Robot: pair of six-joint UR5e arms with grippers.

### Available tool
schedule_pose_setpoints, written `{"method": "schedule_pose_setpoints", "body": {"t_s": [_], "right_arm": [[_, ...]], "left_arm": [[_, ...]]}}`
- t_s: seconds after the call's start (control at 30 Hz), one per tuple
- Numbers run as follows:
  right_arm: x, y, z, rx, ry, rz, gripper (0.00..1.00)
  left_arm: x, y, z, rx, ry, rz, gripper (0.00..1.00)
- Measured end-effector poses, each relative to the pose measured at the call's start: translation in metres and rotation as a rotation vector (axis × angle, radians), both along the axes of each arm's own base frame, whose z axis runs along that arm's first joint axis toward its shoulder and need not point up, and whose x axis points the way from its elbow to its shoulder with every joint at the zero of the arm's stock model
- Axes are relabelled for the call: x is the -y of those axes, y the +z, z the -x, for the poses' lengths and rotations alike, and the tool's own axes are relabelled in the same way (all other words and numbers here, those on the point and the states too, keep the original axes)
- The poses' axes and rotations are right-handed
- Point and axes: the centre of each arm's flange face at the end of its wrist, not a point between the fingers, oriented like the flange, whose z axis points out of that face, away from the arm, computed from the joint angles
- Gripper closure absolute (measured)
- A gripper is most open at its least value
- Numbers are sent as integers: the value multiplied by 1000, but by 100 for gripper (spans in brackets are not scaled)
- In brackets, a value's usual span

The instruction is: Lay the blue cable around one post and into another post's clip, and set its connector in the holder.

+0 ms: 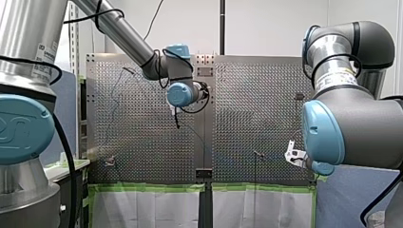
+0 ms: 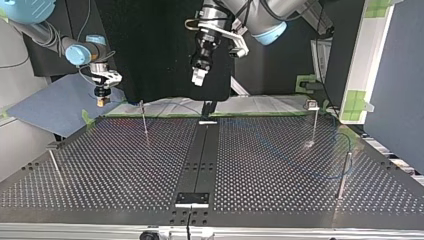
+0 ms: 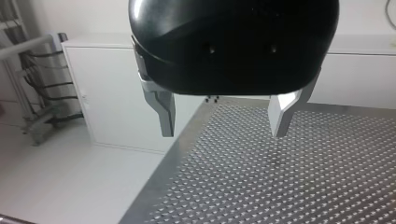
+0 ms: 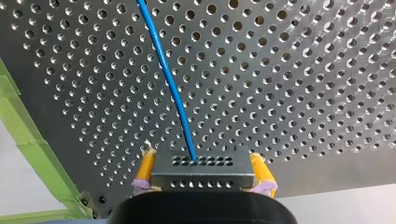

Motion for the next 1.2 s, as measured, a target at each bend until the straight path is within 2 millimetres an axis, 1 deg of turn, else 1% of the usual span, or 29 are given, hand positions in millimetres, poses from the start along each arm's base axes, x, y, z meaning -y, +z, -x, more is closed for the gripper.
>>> {"method": "schedule_pose_setpoints", "body": {"t_s": [0.1,0.17,0.27,0.4,0.5,0.7,0.87,1.2], "right_arm": [[0,0,-1,0,1,1,100],[0,0,-1,0,2,1,100],[0,0,-2,0,4,1,100],[-1,0,-3,-1,5,1,100],[-1,0,-3,-1,5,1,100],[0,1,-3,0,5,5,100],[5,4,-3,-5,5,10,100],[12,10,5,-29,-21,11,100]], "left_arm": [[-11,2,-2,18,2,11,0],[-17,-3,-5,20,3,7,0],[-25,-19,-11,14,6,-13,0],[-38,-47,-19,-4,8,-53,0],[-45,-65,-20,-19,0,-74,0],[-58,-89,-8,-57,-9,-108,0],[-68,-103,4,-87,-9,-132,0],[-95,-135,38,-166,-10,-199,0]]}}
